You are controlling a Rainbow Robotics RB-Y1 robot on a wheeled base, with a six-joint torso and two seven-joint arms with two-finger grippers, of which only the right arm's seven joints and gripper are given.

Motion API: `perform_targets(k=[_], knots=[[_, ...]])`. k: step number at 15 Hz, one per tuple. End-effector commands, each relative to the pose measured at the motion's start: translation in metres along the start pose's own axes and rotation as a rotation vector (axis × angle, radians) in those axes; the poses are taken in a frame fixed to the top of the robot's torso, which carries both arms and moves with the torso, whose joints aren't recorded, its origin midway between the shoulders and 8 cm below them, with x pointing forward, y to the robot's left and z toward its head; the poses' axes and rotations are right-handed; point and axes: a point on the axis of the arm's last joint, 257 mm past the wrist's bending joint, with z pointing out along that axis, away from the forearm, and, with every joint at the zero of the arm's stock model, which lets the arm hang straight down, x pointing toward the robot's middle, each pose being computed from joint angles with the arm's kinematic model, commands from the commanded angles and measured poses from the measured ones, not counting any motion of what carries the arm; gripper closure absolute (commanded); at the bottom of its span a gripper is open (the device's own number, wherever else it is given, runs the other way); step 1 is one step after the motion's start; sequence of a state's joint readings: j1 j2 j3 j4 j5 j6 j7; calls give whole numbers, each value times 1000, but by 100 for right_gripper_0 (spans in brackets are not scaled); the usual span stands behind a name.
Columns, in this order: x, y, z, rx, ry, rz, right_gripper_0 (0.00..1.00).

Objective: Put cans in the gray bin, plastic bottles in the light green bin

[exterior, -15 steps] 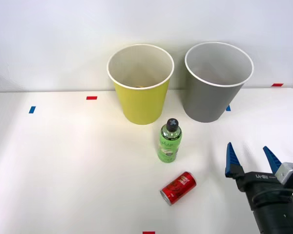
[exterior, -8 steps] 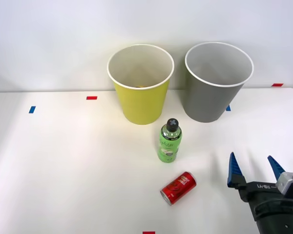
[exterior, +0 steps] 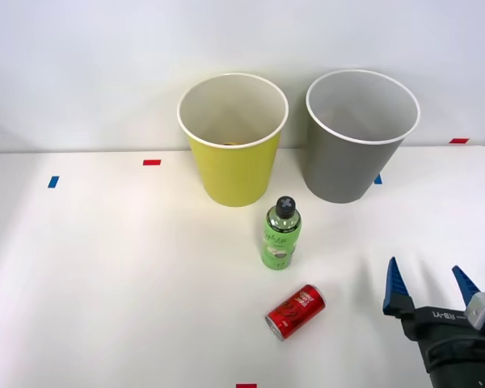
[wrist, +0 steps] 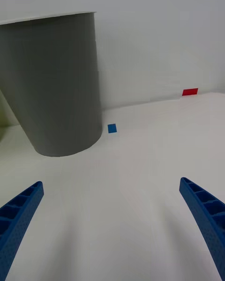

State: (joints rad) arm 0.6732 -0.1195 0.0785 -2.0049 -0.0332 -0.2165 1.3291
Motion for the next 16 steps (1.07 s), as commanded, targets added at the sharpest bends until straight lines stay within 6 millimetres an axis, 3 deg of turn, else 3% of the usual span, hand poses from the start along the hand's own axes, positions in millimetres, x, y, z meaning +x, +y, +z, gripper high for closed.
perform_targets(k=[1,6,11,16], knots=[[5,0,-14,14,-2,43,0],[13,13,-33,-24,-25,94,0],[25,32,-45,-124,-87,16,0],[33,43,-79,-185,-89,-49,0]])
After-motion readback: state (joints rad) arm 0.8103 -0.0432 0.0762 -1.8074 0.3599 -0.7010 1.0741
